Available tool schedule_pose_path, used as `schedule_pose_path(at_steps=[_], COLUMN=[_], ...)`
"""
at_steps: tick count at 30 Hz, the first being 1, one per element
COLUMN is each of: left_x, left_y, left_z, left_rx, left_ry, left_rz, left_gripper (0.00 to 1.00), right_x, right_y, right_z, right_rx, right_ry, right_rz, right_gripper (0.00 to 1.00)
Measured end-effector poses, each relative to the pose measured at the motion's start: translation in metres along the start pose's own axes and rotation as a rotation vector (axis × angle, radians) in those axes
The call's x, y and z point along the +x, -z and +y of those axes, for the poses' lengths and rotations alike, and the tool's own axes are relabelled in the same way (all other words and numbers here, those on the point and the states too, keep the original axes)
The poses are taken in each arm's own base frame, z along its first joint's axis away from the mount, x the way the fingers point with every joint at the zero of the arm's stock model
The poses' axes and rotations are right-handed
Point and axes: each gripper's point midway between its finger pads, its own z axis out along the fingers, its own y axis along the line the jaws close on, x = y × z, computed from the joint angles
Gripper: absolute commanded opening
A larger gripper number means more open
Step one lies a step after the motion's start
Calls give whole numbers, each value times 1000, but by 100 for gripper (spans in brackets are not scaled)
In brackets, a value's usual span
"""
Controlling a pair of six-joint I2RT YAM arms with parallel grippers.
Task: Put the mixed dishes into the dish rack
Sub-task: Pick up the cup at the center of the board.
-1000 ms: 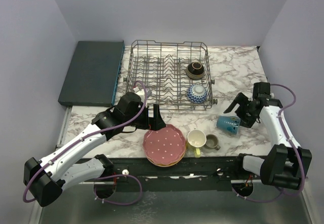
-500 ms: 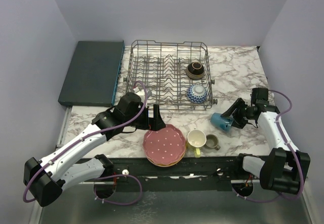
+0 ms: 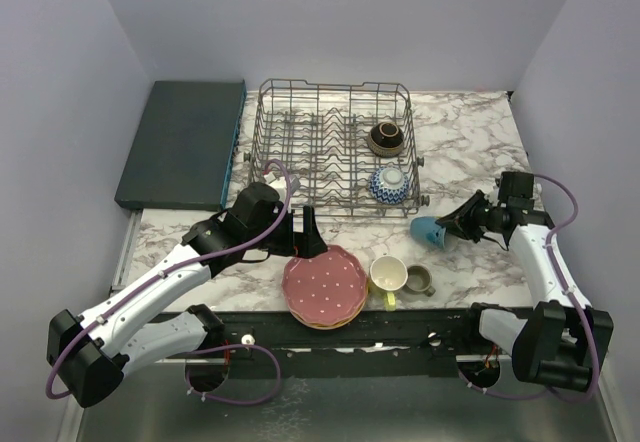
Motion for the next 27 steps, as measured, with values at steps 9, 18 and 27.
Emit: schedule_pose_path(at_steps=[9,18,27], left_x=[1,1,2], left_y=[-1,-2,-4], left_z=[1,1,2], left_rx=[-3,-5,-10], left_ry=[1,2,6], left_rz=[5,7,14], left_gripper=[99,99,99], right_x=[-3,-6,-22], right_y=[3,18,58], right_z=[11,17,51], right_rx=[-52,-30,-94], right_ry=[11,56,173], right_rz=[-14,-12,-89], right_gripper=[1,0,0])
